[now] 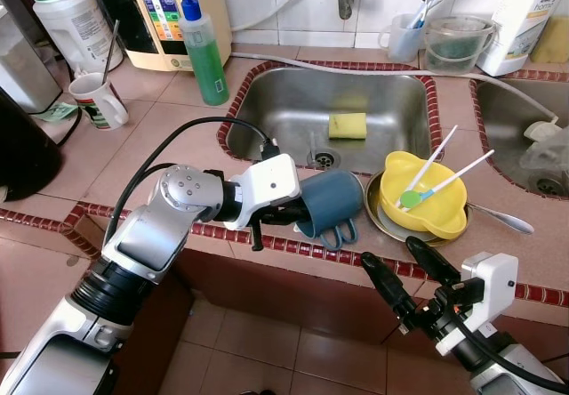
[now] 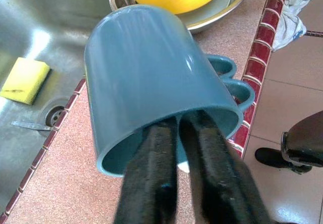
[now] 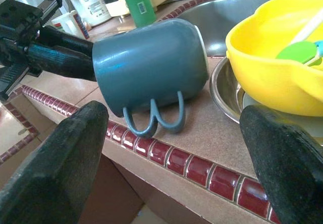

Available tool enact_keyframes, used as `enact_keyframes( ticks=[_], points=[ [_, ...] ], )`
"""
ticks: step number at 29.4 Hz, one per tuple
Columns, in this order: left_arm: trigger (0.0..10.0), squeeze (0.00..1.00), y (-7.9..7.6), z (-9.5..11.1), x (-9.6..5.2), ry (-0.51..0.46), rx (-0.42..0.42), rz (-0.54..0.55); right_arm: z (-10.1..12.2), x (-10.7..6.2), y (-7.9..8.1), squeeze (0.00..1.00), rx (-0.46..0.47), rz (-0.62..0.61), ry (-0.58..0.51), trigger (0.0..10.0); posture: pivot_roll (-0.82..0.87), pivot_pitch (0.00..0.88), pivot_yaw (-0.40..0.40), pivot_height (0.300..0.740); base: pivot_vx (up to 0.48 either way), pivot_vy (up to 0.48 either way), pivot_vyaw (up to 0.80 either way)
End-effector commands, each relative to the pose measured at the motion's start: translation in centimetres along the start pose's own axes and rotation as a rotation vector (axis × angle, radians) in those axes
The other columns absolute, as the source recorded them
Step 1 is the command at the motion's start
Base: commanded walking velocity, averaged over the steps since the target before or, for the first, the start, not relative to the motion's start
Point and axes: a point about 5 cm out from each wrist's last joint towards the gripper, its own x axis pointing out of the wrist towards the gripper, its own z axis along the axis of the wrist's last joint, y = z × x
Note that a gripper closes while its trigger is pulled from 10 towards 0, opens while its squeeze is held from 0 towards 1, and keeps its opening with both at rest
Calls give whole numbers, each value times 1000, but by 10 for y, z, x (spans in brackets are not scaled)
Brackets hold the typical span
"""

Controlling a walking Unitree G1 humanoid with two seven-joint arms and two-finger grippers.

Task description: Kitchen organization

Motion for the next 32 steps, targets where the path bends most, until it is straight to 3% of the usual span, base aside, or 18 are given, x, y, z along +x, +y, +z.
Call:
enact_keyframes(
  ticks=[1,5,6,7,8,14,18,32],
  points=[
    [10000,0,1,-2,-1,20,0,14,7,-1,3,0,-14,10,-31,10000,-90,136,127,740,0,0,0],
    [10000,0,2,-5,-1,27,-8,34,7,-1,2,0,-16,10,-28,10000,-90,137,123,740,0,0,0],
    [10000,694,3,-6,-2,19,-38,36,8,-1,2,0,-18,9,-28,10000,-89,136,121,740,0,0,0],
    [10000,694,3,-6,-2,19,-38,36,8,-1,2,0,-18,9,-28,10000,-89,136,121,740,0,0,0],
    [10000,1000,4,-8,-3,17,-58,32,8,-1,2,0,-18,9,-27,10000,-89,136,121,740,0,0,0],
    [10000,1000,4,-8,-4,19,-59,30,8,-1,2,0,-18,13,-28,10000,-87,136,118,740,0,0,0],
    [10000,1000,1,-17,-7,77,-2,19,8,0,2,0,-19,20,-26,10000,-84,133,116,740,0,0,0],
    [10000,1000,3,-39,-21,177,-4,41,7,2,3,0,-24,35,-17,10000,-80,122,108,740,0,0,0]
  ],
)
